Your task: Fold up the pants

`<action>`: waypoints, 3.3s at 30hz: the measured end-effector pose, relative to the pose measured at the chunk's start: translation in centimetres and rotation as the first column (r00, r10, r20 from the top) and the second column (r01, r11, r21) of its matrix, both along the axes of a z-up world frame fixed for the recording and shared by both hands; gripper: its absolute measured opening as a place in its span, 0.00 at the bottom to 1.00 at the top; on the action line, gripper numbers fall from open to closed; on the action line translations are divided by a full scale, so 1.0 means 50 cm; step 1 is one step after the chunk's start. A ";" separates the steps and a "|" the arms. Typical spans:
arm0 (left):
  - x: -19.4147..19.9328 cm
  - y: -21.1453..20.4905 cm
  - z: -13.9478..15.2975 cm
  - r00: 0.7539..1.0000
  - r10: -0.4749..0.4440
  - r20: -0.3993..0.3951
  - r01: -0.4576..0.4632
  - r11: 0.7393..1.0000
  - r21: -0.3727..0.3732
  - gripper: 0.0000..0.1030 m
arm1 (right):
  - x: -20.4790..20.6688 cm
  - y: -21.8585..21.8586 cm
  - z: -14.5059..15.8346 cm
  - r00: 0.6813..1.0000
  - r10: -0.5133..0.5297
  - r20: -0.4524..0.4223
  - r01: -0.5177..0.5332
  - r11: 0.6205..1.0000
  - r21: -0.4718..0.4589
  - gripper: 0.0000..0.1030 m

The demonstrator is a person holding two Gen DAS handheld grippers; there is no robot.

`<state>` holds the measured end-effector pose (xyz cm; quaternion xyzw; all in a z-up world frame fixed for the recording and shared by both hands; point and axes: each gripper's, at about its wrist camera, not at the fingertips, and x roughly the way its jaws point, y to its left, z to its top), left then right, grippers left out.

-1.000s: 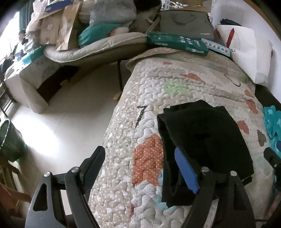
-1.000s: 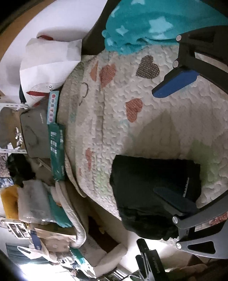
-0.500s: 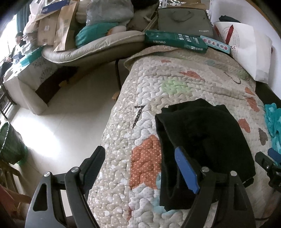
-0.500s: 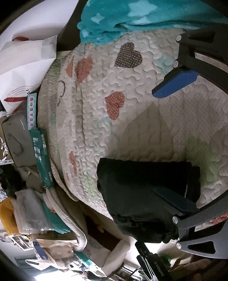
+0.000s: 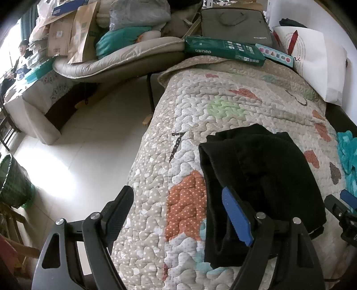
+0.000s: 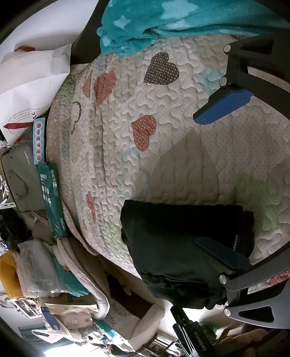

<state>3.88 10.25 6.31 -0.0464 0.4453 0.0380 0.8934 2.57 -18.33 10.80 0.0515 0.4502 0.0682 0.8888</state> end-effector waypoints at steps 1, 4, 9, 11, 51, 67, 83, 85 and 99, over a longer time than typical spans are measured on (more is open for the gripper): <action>0.000 0.000 0.000 1.000 0.000 0.002 0.000 1.000 0.002 0.79 | 0.000 0.000 0.000 1.000 0.000 0.000 0.000 1.000 0.001 0.99; 0.000 0.000 -0.001 1.000 0.001 0.001 -0.001 1.000 0.003 0.79 | 0.001 0.000 -0.001 1.000 0.001 0.000 -0.001 1.000 0.001 0.99; 0.000 0.001 -0.001 1.000 0.004 -0.004 -0.004 1.000 -0.013 0.79 | 0.003 0.000 -0.003 1.000 0.005 0.001 -0.005 1.000 0.002 0.99; 0.001 0.000 -0.002 1.000 0.005 -0.007 -0.005 1.000 -0.016 0.79 | 0.003 0.000 -0.004 1.000 0.003 0.000 -0.003 1.000 0.002 0.99; -0.010 0.005 -0.007 1.000 -0.001 -0.015 0.001 1.000 -0.009 0.79 | 0.001 0.005 0.010 1.000 0.022 0.020 -0.022 1.000 -0.006 0.99; -0.065 0.081 -0.005 0.986 0.166 0.004 -0.166 0.985 -0.047 0.79 | -0.016 0.023 0.049 0.996 0.071 0.053 -0.073 0.997 0.035 0.99; -0.121 0.117 -0.010 0.968 0.252 -0.013 -0.252 0.967 -0.041 0.79 | -0.037 0.028 0.073 0.992 0.093 0.087 -0.096 0.995 0.035 0.99; -0.121 0.117 -0.011 0.968 0.251 -0.014 -0.252 0.967 -0.042 0.79 | -0.036 0.027 0.073 0.992 0.094 0.086 -0.097 0.995 0.031 0.99; -0.112 0.113 -0.017 0.973 0.227 -0.035 -0.229 0.969 -0.095 0.79 | -0.027 0.026 0.040 0.995 0.093 0.041 -0.095 0.995 0.035 0.99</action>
